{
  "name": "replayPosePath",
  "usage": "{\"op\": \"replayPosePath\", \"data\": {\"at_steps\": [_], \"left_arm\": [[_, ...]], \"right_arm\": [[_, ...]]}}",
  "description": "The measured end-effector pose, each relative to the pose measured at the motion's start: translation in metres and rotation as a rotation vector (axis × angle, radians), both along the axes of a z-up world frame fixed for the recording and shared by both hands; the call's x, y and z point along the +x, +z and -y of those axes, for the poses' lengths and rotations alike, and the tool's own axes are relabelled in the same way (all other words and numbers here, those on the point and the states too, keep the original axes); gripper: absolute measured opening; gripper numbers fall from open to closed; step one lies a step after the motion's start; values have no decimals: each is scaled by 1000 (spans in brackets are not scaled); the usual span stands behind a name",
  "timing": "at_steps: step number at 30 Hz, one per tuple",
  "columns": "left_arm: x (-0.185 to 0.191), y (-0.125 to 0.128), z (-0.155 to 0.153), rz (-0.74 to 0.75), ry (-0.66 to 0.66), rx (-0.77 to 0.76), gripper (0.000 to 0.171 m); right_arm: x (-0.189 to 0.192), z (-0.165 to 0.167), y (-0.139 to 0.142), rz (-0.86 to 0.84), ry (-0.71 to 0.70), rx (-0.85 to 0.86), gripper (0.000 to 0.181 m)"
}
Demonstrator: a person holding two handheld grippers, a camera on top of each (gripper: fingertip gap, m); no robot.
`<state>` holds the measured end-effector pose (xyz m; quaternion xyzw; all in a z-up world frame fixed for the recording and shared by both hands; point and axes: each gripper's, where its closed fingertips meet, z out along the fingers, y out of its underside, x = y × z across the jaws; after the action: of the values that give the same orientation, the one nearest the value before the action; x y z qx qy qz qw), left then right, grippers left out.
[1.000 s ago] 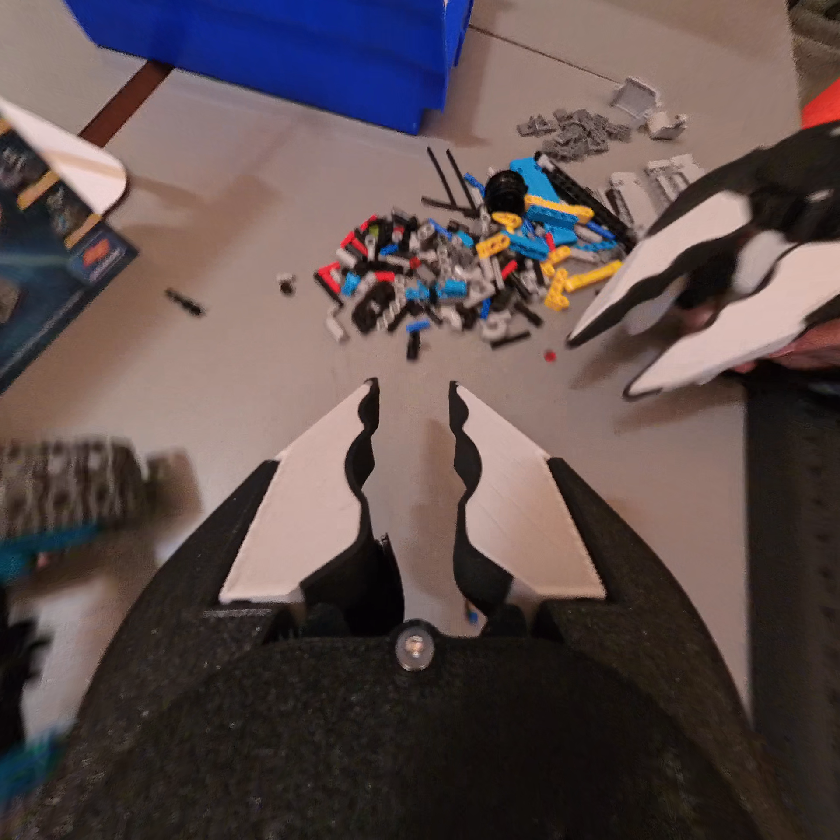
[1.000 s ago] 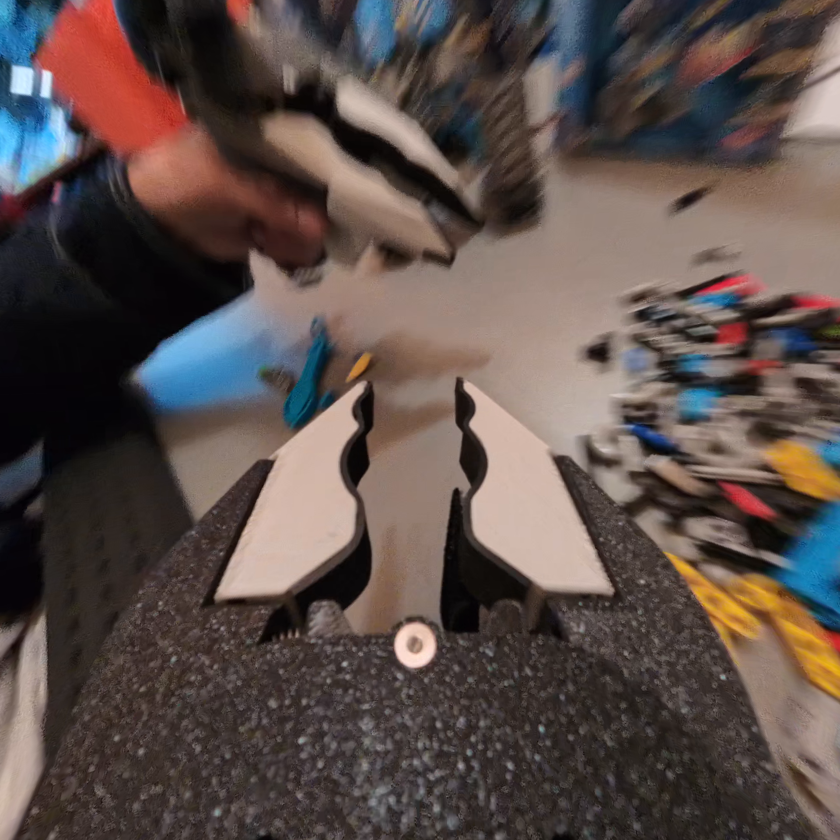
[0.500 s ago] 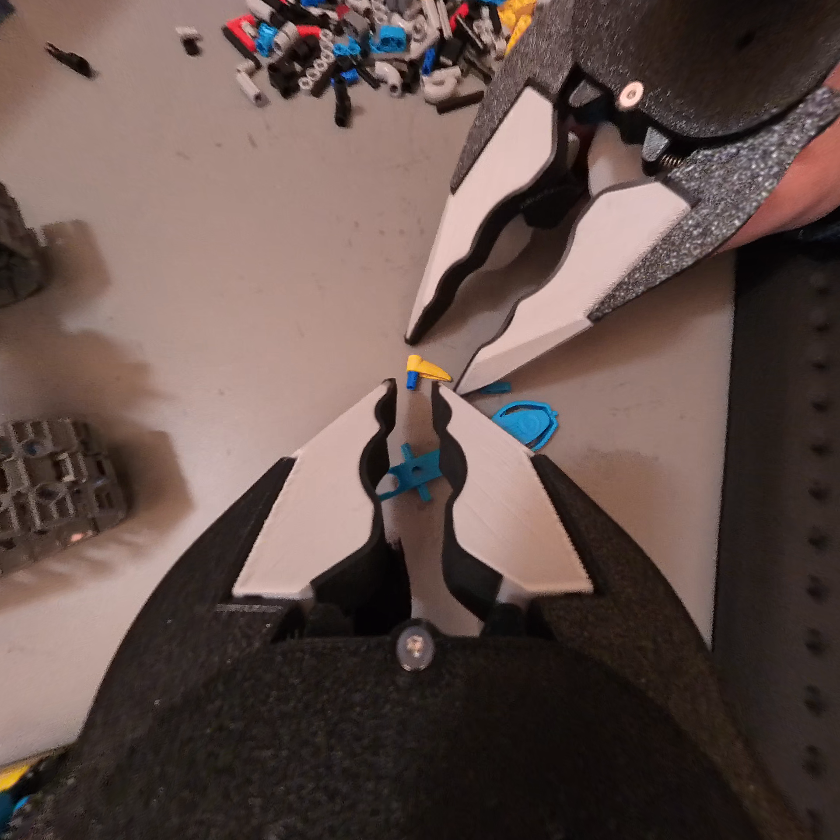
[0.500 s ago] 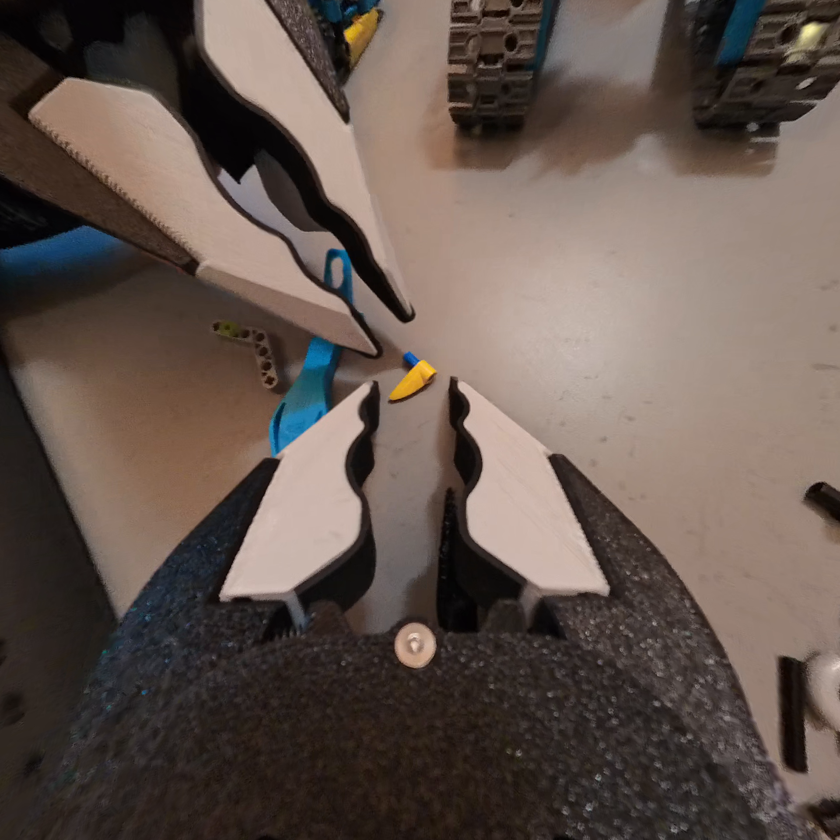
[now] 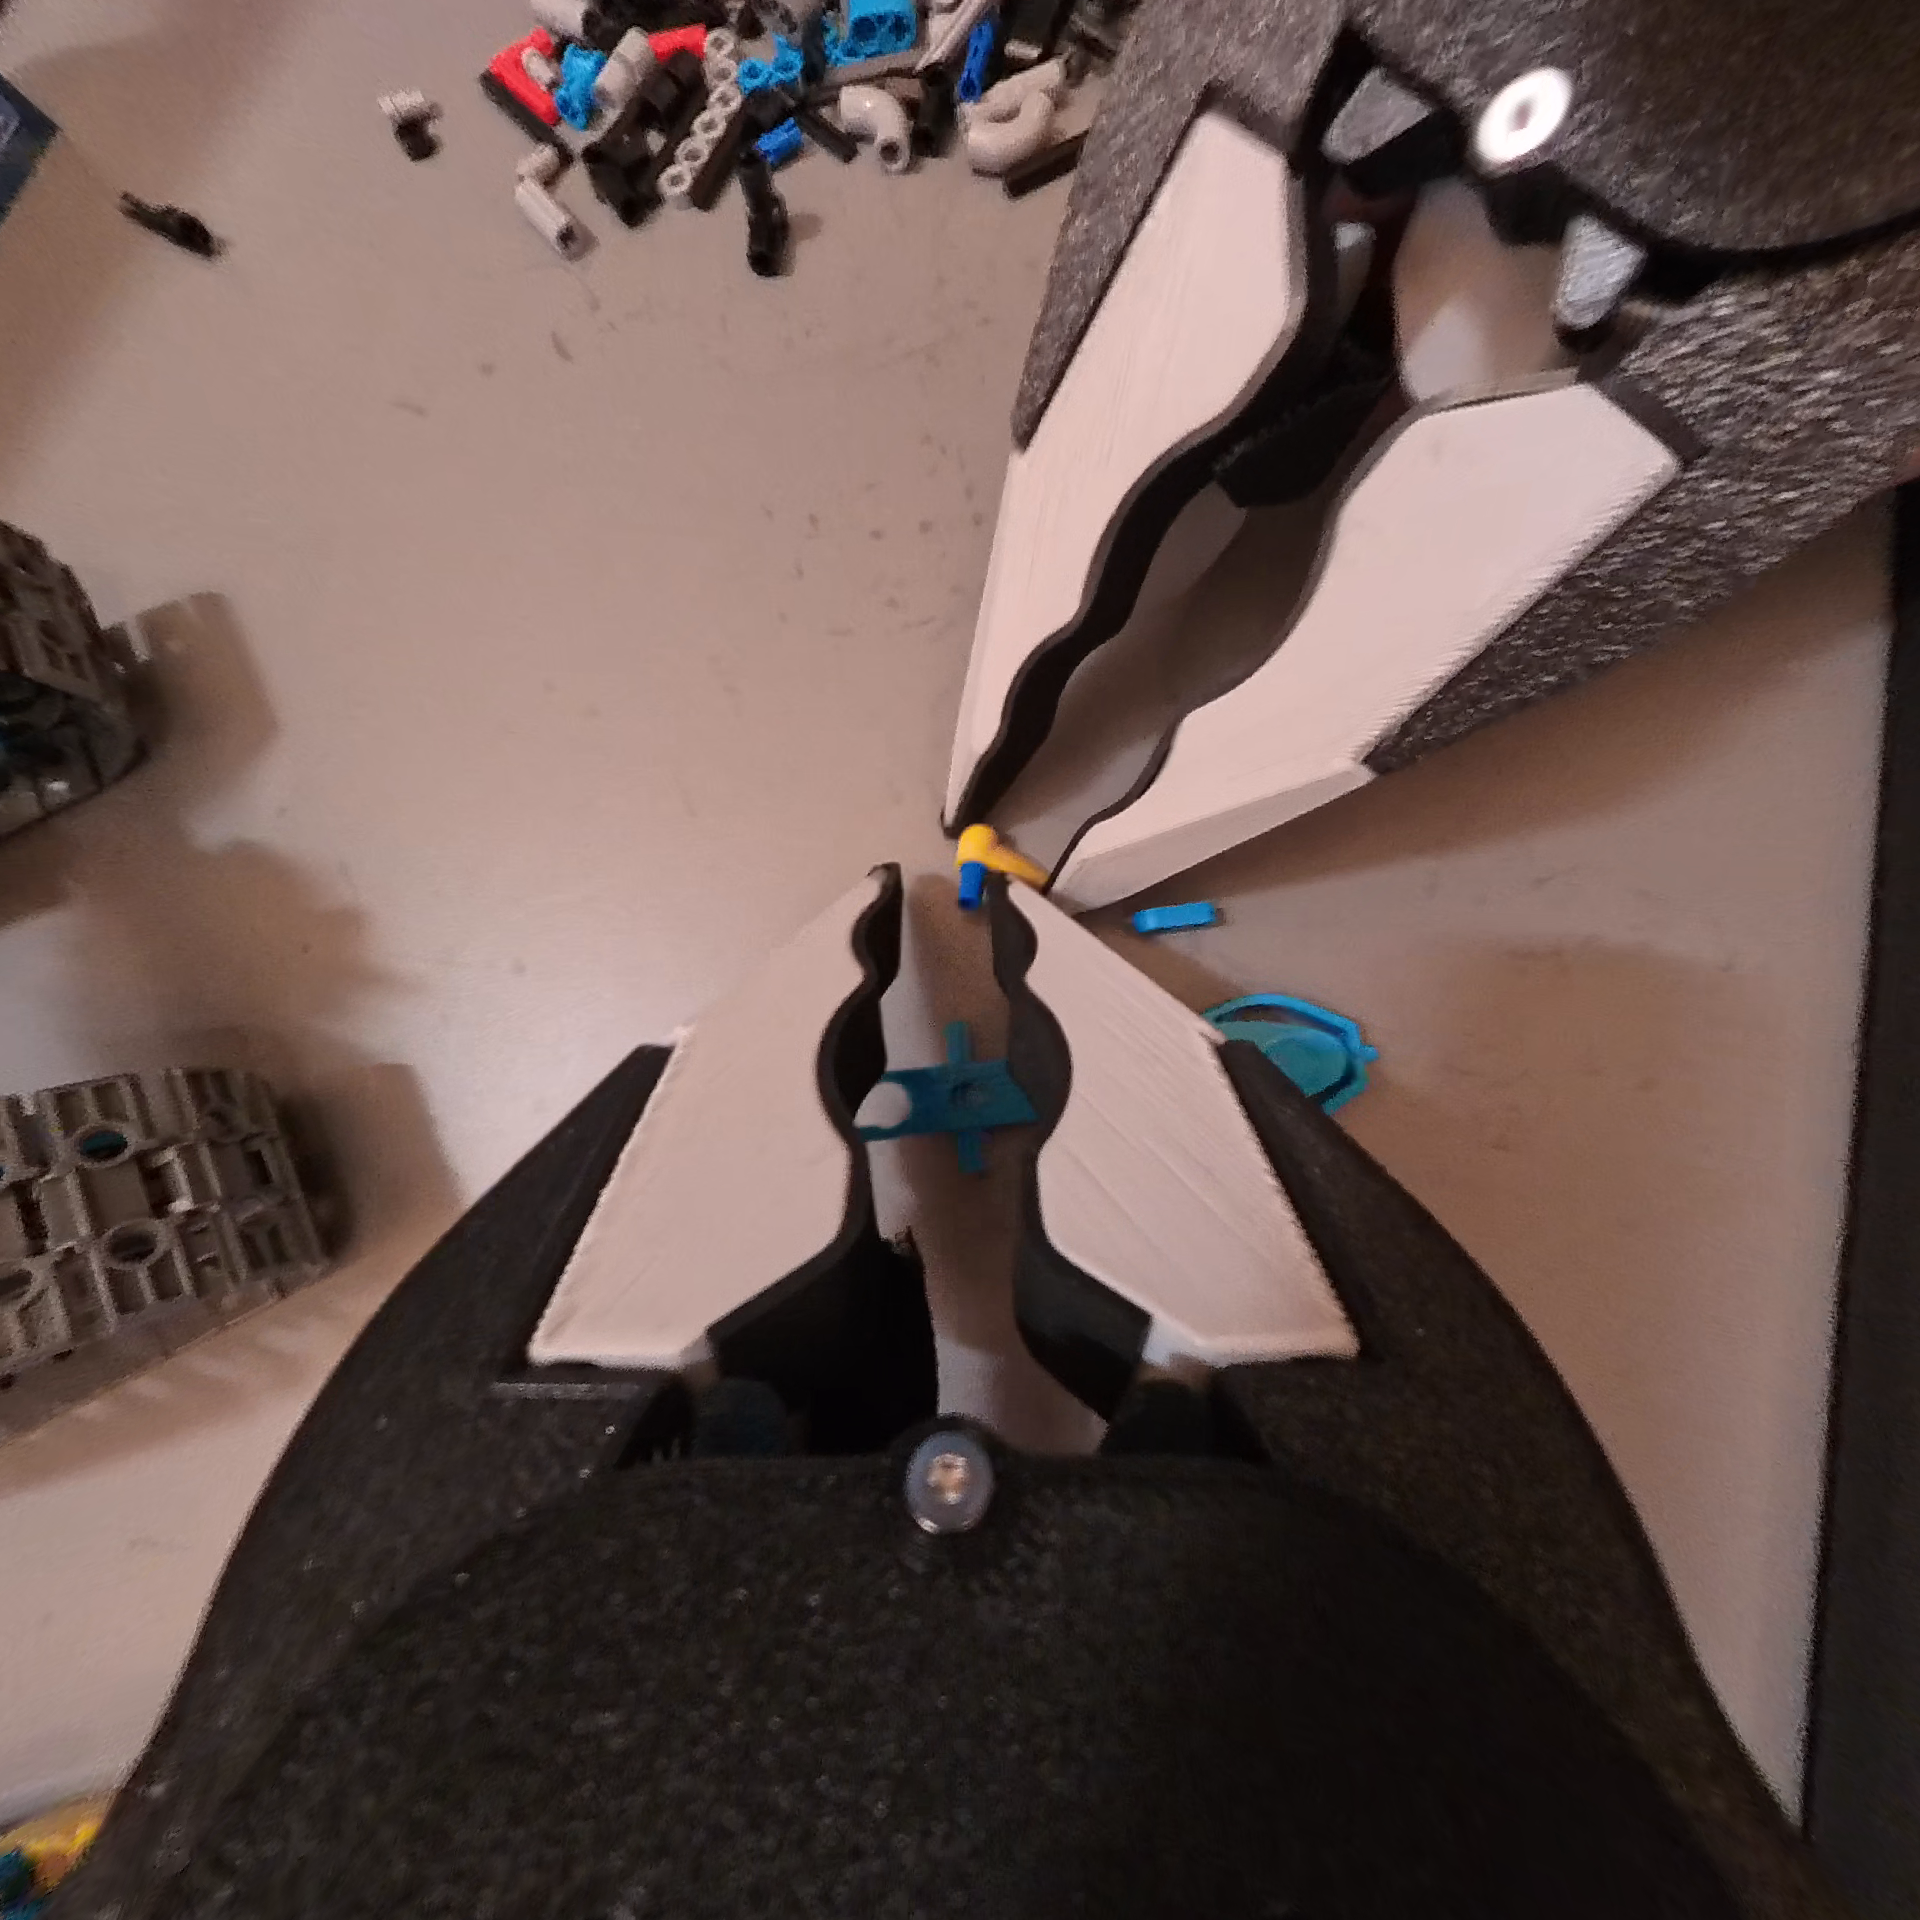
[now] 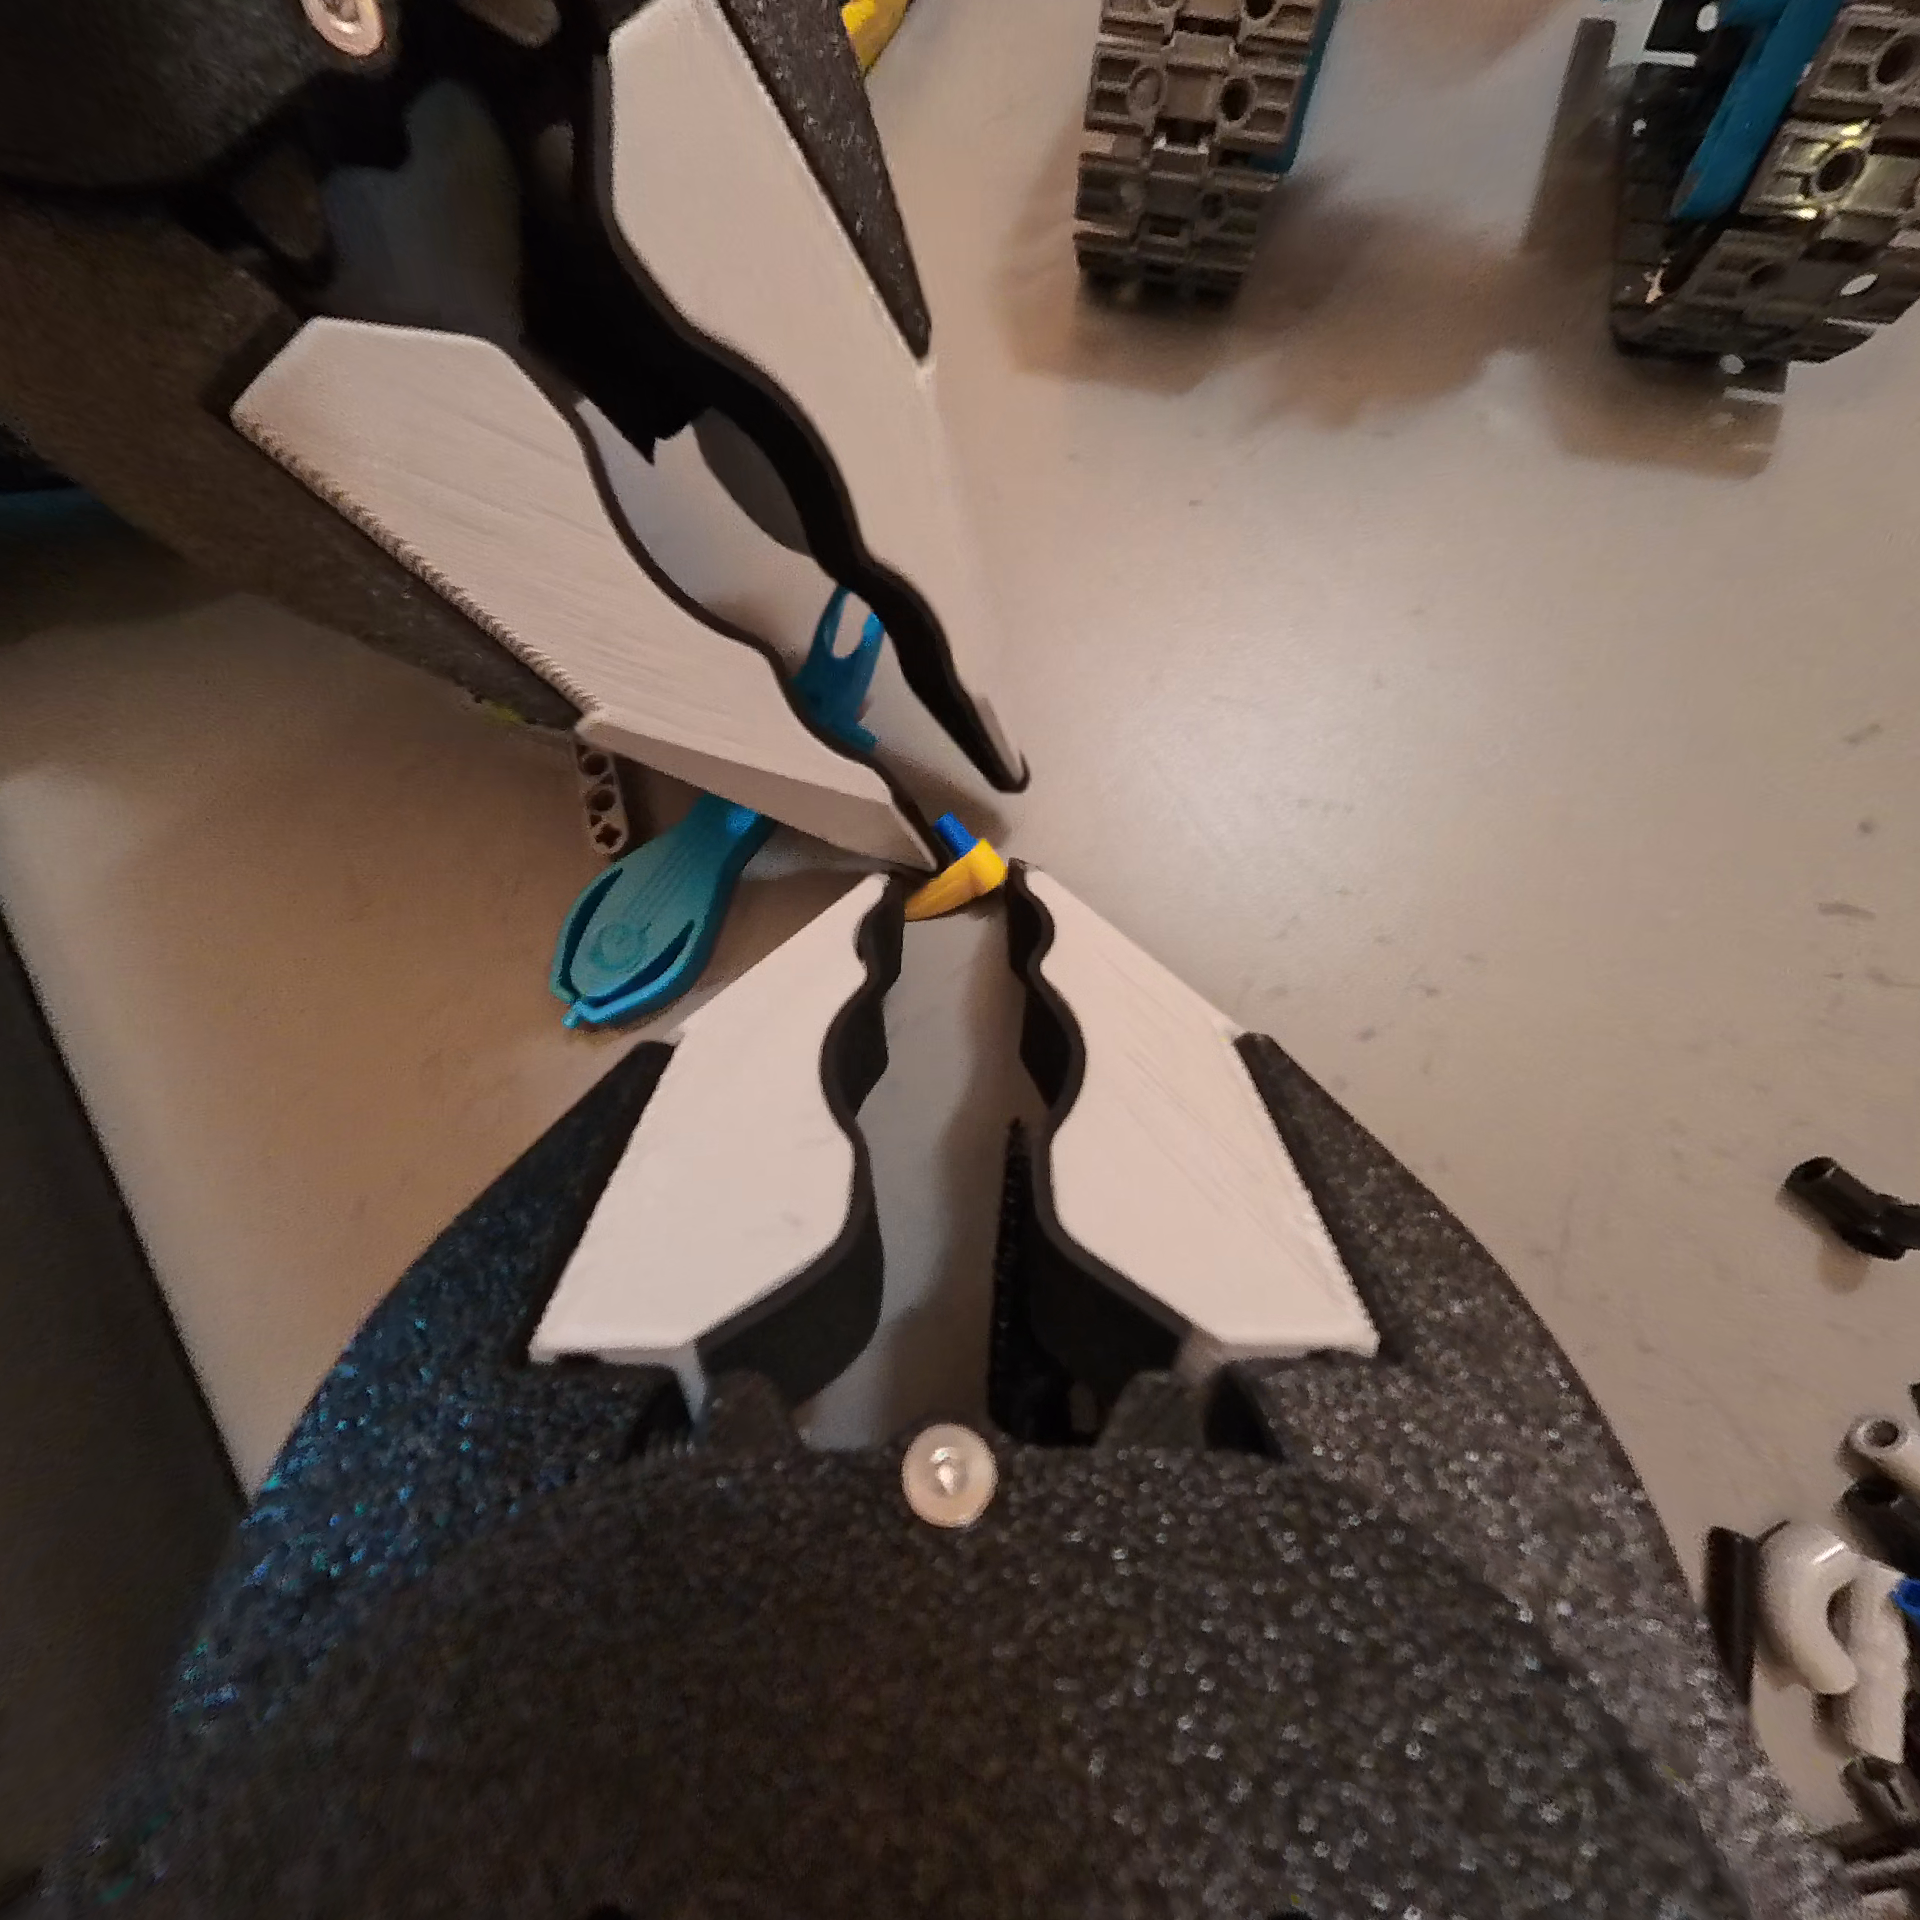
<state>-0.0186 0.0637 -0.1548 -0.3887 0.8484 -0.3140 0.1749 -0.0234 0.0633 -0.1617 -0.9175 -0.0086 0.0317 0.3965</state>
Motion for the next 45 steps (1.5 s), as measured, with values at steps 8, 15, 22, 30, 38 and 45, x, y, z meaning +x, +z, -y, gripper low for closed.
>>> {"op": "replayPosePath", "data": {"at_steps": [8,15,22,30,38,45], "left_arm": [[-1,-6,6,45,-41,68,3],[6,3,5,165,34,97,2],[24,16,8,274,129,135,3],[40,34,15,344,226,120,2],[37,41,20,397,262,127,0],[29,63,22,343,207,-291,2]], "right_arm": [[3,3,1,52,-1,-16,15],[11,5,9,-44,-112,18,8],[31,9,20,-65,-255,76,4],[51,15,38,-25,-342,157,1],[106,48,49,-184,-542,284,0],[44,26,68,-348,-182,371,0]]}}
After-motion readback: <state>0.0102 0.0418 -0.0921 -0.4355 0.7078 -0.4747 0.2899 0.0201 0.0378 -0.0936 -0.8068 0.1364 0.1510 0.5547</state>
